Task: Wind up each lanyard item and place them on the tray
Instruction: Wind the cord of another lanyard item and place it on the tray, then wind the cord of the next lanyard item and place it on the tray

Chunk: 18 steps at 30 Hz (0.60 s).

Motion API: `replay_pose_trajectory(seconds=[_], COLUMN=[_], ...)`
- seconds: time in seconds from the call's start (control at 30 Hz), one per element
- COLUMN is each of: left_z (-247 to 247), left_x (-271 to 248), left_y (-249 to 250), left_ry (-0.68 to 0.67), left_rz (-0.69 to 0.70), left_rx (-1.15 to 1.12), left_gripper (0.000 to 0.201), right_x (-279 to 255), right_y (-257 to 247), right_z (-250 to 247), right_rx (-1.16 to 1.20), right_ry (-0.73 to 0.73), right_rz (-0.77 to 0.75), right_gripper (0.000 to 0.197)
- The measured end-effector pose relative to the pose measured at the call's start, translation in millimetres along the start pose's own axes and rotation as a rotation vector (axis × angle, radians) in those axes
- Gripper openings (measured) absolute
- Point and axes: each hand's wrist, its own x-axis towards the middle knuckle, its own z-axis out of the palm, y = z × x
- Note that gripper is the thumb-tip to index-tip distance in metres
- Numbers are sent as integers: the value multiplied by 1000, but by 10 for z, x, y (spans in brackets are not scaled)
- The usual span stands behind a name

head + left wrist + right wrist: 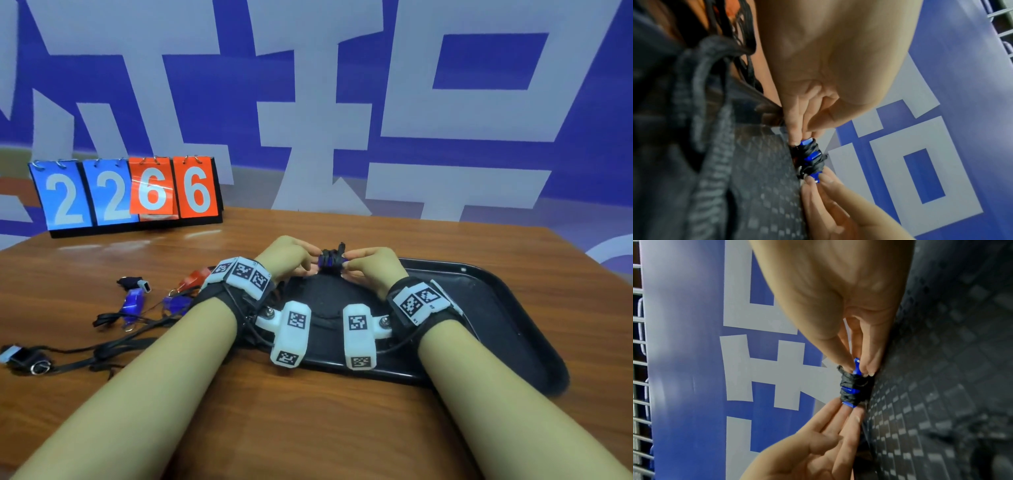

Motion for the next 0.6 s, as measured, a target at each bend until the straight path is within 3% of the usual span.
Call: replay_pose_trajectory(seconds=[0.3,0.5,0.6], left_z=[10,-52,-147], left_x=[-7,-115,-241], left_y=[3,30,57], left_ry=[-8,25,47], left_rz=[11,109,165], left_rx=[307,301,233], left_gripper=[56,54,52], right_x=[-33,-118,-146], right_y=[-13,-93,-124], right_z=[10,51,61], right_rx=[-71,-215,-334], right_ry=[-12,-2,79], right_rz=[8,3,-75], right_gripper=[24,26,25])
